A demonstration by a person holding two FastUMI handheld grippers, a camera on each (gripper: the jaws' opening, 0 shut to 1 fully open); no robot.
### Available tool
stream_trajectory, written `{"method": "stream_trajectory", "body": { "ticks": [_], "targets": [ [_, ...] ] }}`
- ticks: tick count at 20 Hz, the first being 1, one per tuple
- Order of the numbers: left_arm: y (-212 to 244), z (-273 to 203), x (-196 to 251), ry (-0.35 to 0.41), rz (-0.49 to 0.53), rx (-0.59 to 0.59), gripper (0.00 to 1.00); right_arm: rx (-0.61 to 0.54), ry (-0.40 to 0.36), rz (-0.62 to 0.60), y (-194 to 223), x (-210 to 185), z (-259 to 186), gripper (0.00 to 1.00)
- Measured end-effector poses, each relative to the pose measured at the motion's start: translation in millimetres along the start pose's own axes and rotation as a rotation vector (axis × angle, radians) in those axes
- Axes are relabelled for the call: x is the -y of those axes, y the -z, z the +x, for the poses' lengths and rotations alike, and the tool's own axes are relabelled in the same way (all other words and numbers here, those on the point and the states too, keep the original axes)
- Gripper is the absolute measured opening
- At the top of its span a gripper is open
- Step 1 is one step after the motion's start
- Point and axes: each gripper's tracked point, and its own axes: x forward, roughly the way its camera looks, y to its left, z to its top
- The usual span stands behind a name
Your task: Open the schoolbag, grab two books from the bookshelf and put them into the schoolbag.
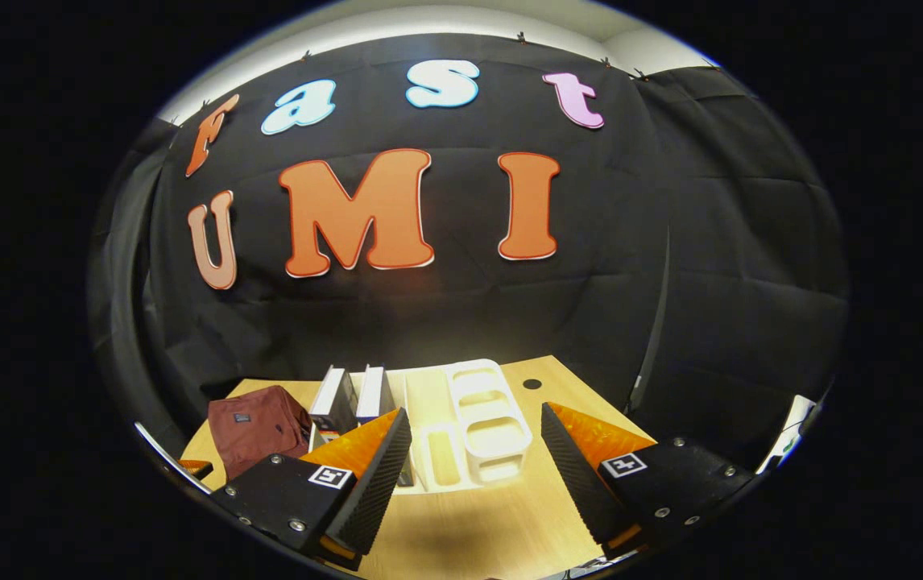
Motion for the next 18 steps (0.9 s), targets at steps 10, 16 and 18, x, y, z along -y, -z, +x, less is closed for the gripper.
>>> {"method": "stream_trajectory", "body": {
  "ticks": [10,16,18],
  "targets": [
    [34.4,56.5,48.0,0.084,0.130,-0.139,0.98,-0.082,0.065,0.040,24.2,43.9,7.8,0.96],
    [26.5,64.2,31.5,0.078,0.119,-0.166,0.98,-0.103,0.050,0.050,30.4,36.8,16.6,0.96],
    [17.2,59.9,16.7,0.067,0.100,-0.152,0.98,-0.102,0.039,0.042,31.2,30.4,19.1,0.97]
  ]
}}
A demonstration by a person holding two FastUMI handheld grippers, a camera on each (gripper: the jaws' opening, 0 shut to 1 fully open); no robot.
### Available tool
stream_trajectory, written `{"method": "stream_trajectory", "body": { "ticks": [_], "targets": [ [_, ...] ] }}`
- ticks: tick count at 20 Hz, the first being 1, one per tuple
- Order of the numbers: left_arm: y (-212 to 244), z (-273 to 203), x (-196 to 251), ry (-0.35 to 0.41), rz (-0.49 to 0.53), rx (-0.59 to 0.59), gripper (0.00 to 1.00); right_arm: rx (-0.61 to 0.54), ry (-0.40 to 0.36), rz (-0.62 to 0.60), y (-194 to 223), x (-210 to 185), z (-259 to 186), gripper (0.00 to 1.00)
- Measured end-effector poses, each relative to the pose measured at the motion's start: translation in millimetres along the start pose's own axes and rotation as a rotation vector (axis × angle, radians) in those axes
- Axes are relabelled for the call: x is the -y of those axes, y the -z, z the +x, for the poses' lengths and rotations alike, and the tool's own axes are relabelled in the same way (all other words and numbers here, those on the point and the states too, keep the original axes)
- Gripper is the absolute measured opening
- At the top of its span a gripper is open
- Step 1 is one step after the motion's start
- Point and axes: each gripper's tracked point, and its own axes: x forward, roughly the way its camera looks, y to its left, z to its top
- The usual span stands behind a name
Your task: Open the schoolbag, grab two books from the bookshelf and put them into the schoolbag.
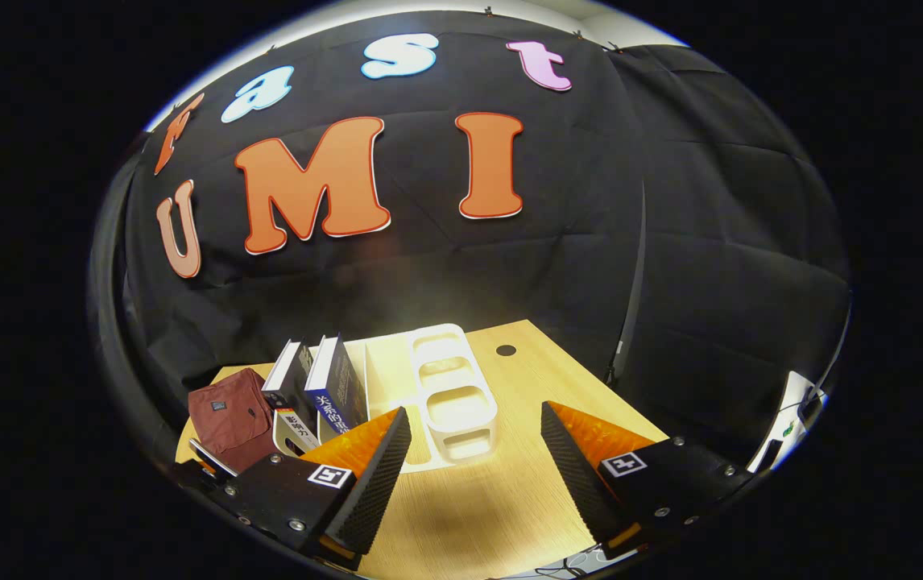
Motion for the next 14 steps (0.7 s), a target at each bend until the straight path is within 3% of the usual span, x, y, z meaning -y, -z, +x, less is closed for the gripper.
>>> {"method": "stream_trajectory", "body": {
  "ticks": [2,4,6,8,9,12,13,14],
  "targets": [
    [1.7,2.0,-11.9,-0.014,0.006,-0.025,0.98,-0.010,-0.019,0.013,1.6,-8.2,3.7,0.96],
    [4.4,6.8,-7.2,0.018,-0.015,-0.050,0.97,-0.018,-0.035,0.027,3.2,-15.0,7.2,0.96],
    [5.9,8.5,-1.9,0.040,-0.027,-0.060,0.89,-0.016,-0.044,0.017,2.1,-21.0,8.8,0.96],
    [5.4,5.5,-0.4,0.045,-0.043,-0.070,0.45,-0.010,-0.053,-0.001,-0.3,-23.6,11.2,0.96],
    [3.3,6.8,-1.6,0.040,-0.043,-0.069,0.47,-0.013,-0.058,-0.005,-1.2,-24.7,12.7,0.96],
    [1.7,8.5,-3.6,0.030,-0.053,-0.083,0.23,-0.029,-0.096,0.016,0.5,-30.6,15.9,0.96],
    [2.6,7.6,-1.3,0.040,-0.055,-0.096,0.07,-0.032,-0.107,0.021,-0.3,-32.2,16.6,0.97],
    [4.2,9.8,-0.5,0.042,-0.053,-0.107,0.06,-0.034,-0.115,0.021,-0.8,-32.8,17.6,0.97]
  ]
}}
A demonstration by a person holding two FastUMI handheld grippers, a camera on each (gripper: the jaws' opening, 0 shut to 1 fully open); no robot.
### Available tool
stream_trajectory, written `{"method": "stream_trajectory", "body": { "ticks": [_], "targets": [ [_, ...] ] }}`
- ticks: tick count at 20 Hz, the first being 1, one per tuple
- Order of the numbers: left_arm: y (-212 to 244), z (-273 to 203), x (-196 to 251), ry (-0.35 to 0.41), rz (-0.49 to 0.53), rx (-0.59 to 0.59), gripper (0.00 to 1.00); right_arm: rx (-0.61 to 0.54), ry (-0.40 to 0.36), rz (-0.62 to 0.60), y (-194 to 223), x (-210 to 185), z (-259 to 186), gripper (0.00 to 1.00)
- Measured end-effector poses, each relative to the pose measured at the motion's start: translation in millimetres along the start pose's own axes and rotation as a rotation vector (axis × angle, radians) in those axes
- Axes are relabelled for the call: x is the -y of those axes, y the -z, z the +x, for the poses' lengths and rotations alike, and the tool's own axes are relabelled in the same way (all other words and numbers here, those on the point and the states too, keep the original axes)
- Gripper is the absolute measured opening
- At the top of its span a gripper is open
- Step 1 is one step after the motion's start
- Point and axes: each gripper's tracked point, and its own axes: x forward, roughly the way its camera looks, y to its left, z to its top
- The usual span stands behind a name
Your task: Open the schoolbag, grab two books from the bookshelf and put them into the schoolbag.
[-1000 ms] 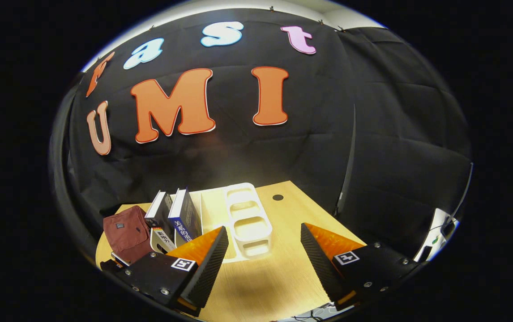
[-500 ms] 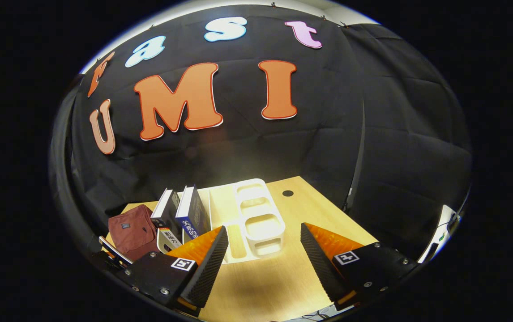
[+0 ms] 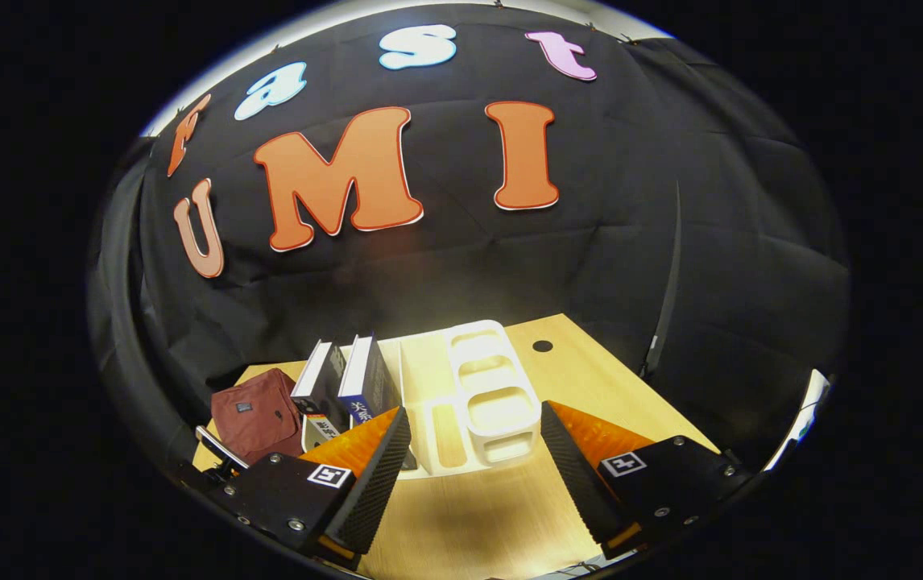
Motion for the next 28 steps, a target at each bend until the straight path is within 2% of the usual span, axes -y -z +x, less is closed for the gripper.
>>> {"method": "stream_trajectory", "body": {
  "ticks": [2,3,4,6,10,12,15,18,21,24,26,28],
  "targets": [
    [-1.8,0.2,4.1,0.013,-0.011,-0.001,0.02,-0.006,-0.020,0.014,0.3,-0.4,-0.1,0.97],
    [-2.0,0.2,5.8,0.025,-0.021,-0.007,0.10,-0.014,-0.034,0.027,0.4,-1.1,0.1,0.97],
    [-1.5,1.0,7.5,0.043,-0.029,-0.015,0.02,-0.025,-0.058,0.038,0.0,-4.0,-0.4,0.97],
    [-4.5,0.1,8.8,0.093,-0.030,-0.029,0.02,-0.058,-0.090,0.040,3.2,-9.2,1.7,0.96],
    [-5.6,-9.2,-5.5,0.176,-0.058,-0.105,0.01,-0.053,-0.078,0.050,-3.1,-12.8,2.9,0.97],
    [-11.9,-18.8,-13.1,0.267,-0.089,-0.150,0.01,-0.045,-0.062,0.069,-6.9,-20.1,0.2,0.97],
    [-26.6,-26.7,-47.9,0.337,-0.093,-0.133,0.01,-0.037,-0.035,0.071,-6.3,-35.5,-5.2,0.97],
    [-45.0,-30.5,-91.7,0.342,-0.029,-0.065,0.01,-0.028,-0.021,0.086,-7.6,-51.9,-10.8,0.97],
    [-63.2,-36.0,-125.2,0.350,-0.019,-0.015,0.01,-0.023,-0.013,0.102,-6.3,-69.6,-16.3,0.97],
    [-84.7,-30.6,-160.6,0.315,-0.008,0.051,0.01,-0.032,-0.029,0.093,-8.0,-92.5,-20.9,0.97],
    [-98.0,-27.1,-179.0,0.292,-0.034,0.092,0.01,-0.052,-0.061,0.067,-14.0,-109.1,-20.5,0.97],
    [-104.4,-23.9,-188.3,0.302,-0.076,0.105,0.01,-0.084,-0.098,0.042,-26.5,-124.8,-15.4,0.97]
  ]
}}
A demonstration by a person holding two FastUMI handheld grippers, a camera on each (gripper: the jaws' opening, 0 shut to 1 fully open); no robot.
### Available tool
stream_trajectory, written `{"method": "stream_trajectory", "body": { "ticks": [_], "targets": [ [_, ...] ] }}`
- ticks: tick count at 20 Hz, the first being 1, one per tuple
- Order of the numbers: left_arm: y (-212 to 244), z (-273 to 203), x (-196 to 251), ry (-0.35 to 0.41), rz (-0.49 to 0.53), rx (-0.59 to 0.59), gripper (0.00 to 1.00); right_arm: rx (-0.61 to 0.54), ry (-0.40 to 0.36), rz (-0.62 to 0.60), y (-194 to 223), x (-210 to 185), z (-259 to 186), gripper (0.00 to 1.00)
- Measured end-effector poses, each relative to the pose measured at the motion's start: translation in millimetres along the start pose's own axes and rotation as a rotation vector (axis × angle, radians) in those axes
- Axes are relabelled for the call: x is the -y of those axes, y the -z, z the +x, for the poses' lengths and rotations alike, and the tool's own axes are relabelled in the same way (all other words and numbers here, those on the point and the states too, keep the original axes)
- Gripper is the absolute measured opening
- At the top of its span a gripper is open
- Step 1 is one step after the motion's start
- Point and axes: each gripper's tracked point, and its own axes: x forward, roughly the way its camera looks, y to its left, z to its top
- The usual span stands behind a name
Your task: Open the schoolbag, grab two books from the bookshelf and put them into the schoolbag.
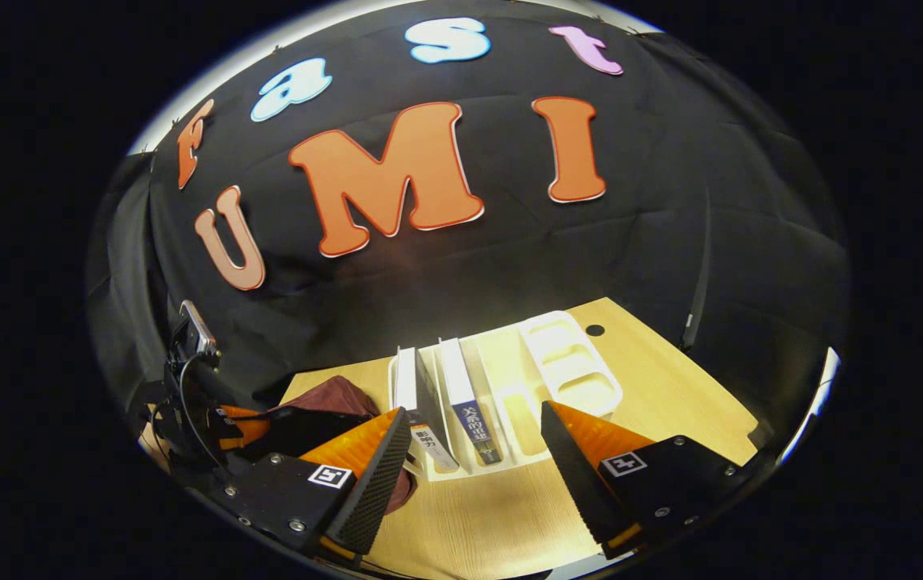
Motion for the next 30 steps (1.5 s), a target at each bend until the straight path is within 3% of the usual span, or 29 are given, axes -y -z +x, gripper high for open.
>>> {"method": "stream_trajectory", "body": {
  "ticks": [5,7,14,23,30],
  "targets": [
    [-2.1,11.3,-12.4,-0.004,-0.011,0.014,0.01,-0.154,-0.033,-0.088,-26.6,-36.5,38.0,0.96],
    [2.1,16.3,-15.8,-0.001,-0.020,0.008,0.00,-0.229,-0.080,-0.085,-32.4,-58.4,59.6,0.96],
    [12.1,30.4,-20.8,0.015,-0.042,-0.019,0.01,-0.538,-0.128,-0.148,1.3,-108.8,142.3,0.97],
    [25.3,45.3,-26.0,0.036,-0.073,-0.066,0.01,-0.729,-0.021,-0.271,52.5,-88.3,195.7,0.98],
    [30.0,54.2,-24.8,0.042,-0.081,-0.097,0.00,-0.822,0.000,-0.266,87.2,-87.5,219.5,0.94]
  ]
}}
